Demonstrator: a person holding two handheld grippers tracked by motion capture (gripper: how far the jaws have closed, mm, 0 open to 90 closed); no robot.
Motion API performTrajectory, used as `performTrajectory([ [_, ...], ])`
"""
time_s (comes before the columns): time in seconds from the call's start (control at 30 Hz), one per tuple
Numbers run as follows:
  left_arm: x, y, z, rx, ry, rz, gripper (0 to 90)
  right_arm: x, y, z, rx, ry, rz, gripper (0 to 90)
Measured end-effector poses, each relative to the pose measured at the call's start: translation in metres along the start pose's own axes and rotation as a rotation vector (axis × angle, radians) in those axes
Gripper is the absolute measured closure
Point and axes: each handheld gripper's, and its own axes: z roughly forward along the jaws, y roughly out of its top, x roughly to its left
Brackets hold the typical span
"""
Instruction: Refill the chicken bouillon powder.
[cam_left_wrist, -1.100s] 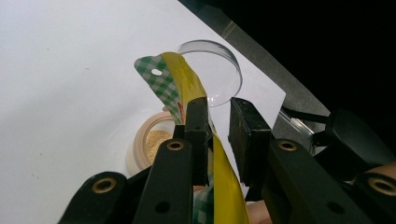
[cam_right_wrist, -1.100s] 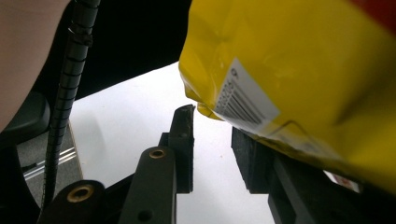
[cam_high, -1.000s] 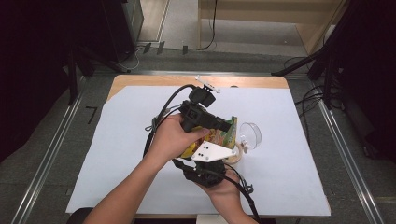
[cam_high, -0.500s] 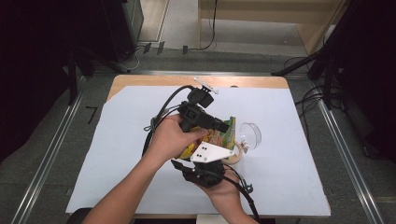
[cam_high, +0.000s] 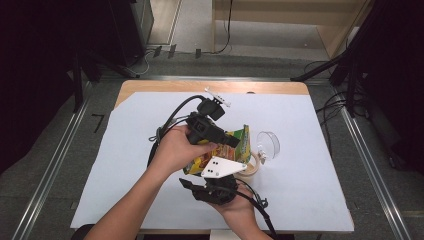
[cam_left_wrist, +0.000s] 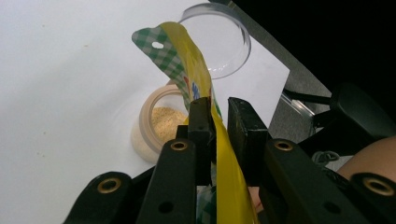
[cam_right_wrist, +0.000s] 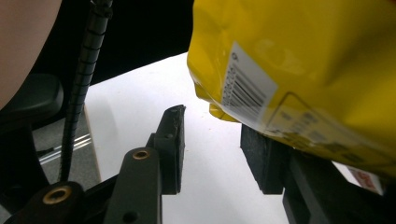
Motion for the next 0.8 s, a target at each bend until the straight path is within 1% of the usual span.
performTrajectory([
  [0.07,0.001,-0.002,-0.001,0.002,0.003,0.003,81.8,0.000,-0.001,0.001,0.002,0.015,0.010,58.1],
  [0.1,0.002,-0.003,-0.002,0.001,0.009,0.005,82.3,0.000,-0.001,0.002,0.005,0.017,0.005,57.1],
  [0.17,0.003,-0.005,-0.003,0.006,0.015,0.011,83.2,0.000,-0.003,0.004,0.019,0.031,0.015,55.9],
  [0.2,0.004,-0.006,-0.004,0.011,0.012,0.014,83.4,0.000,-0.004,0.004,0.020,0.030,0.013,55.8],
  [0.3,0.008,-0.010,-0.005,0.012,-0.005,0.004,84.1,0.000,-0.006,0.006,0.031,0.040,0.014,55.7],
  [0.37,0.009,-0.012,-0.006,0.016,-0.006,0.000,84.9,-0.001,-0.007,0.008,0.040,0.041,0.013,55.6],
  [0.57,0.012,-0.019,-0.010,0.038,0.002,0.011,87.1,-0.001,-0.012,0.011,0.068,0.043,0.002,55.3],
  [0.6,0.013,-0.021,-0.010,0.036,-0.004,0.010,87.2,-0.001,-0.013,0.012,0.073,0.043,0.001,54.9],
  [0.63,0.014,-0.022,-0.011,0.033,0.003,0.013,87.2,-0.001,-0.014,0.013,0.078,0.042,-0.001,54.5],
  [0.7,0.016,-0.025,-0.012,0.026,-0.008,0.021,87.3,0.000,-0.015,0.014,0.081,0.048,0.006,53.0],
  [0.8,0.019,-0.028,-0.013,0.028,-0.013,0.024,87.7,-0.001,-0.017,0.015,0.096,0.048,0.006,52.4],
])
